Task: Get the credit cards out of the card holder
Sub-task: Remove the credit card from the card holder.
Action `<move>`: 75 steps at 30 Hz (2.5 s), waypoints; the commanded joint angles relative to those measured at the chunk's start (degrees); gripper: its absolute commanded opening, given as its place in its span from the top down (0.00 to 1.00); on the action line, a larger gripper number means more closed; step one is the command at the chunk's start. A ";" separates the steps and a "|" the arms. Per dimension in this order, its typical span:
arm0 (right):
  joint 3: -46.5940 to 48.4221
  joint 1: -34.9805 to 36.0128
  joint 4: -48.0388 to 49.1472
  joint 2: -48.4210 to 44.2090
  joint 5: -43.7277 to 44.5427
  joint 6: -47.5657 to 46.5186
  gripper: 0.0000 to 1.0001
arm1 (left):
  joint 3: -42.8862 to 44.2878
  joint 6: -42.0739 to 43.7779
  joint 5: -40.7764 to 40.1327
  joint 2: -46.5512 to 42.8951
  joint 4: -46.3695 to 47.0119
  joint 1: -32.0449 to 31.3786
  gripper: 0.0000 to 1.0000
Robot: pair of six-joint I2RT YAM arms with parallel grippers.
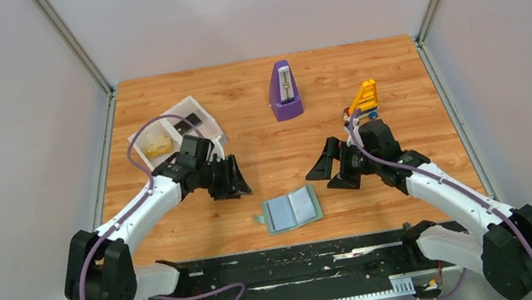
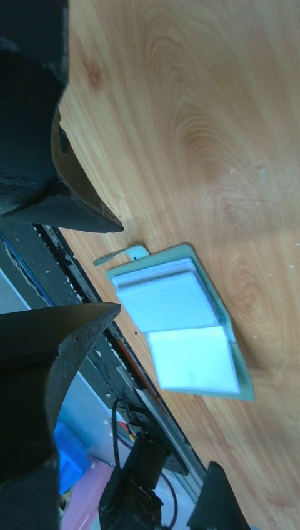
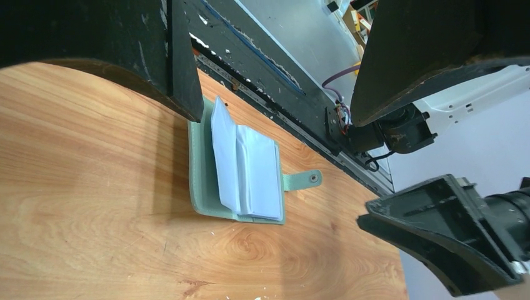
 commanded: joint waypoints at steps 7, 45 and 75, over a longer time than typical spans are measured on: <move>2.43 0.65 0.28 0.13 0.69 -0.14 0.10 | -7.13 -4.84 1.67 3.40 10.83 -5.58 0.43; 12.21 21.23 4.98 16.49 9.21 2.84 0.26 | -11.50 -9.45 -1.69 -6.52 15.53 -11.99 1.00; 16.22 25.78 1.77 31.78 12.60 3.46 0.45 | -12.10 -10.19 -0.97 -7.75 14.39 -11.99 1.00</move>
